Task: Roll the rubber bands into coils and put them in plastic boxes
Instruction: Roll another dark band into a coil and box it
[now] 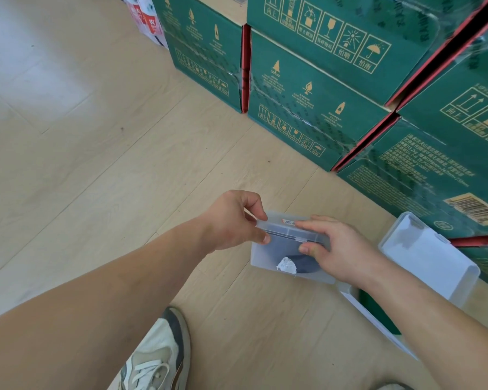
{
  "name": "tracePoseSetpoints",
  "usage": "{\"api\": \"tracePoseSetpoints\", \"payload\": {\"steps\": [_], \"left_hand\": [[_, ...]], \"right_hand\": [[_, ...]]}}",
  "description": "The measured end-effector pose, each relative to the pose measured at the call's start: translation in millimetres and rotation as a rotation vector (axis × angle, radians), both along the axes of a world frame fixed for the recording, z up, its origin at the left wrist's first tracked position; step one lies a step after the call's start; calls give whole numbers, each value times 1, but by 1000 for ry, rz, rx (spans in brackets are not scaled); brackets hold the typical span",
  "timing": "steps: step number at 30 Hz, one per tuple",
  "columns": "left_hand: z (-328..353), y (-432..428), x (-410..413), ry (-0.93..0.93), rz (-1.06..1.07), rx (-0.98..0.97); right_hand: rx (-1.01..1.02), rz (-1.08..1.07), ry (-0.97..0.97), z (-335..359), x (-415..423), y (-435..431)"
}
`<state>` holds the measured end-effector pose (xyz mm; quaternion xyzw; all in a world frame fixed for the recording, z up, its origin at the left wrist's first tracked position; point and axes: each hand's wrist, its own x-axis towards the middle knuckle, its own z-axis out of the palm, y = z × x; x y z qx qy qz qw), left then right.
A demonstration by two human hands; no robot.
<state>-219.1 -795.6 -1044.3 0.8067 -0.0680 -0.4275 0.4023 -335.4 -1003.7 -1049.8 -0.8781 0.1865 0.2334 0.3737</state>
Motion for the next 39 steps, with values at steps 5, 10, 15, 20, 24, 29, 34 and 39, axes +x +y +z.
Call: {"api": "tracePoseSetpoints", "payload": {"steps": [5, 10, 15, 20, 24, 29, 34, 39], "left_hand": [[5, -6, 3, -12, -32, 25], [5, -7, 7, -63, -75, 38], [0, -5, -2, -295, -197, 65], [8, -30, -24, -599, -530, 107], [5, -37, -28, -612, -549, 109], [8, -39, -28, -609, -531, 126], [10, -39, -28, -585, -508, 127], [11, -40, -29, -577, -492, 134]], "right_hand": [[29, -5, 8, 2, 0, -2], [-22, 3, -26, 1, -2, 0], [-64, -16, -60, 1, -5, -1], [-19, -28, -106, 8, -9, 2], [106, -231, -128, 4, -19, -7], [219, -196, -54, 2, -32, -32], [204, -178, -59, 0, -37, -42], [222, -246, -47, 2, -35, -40]]}}
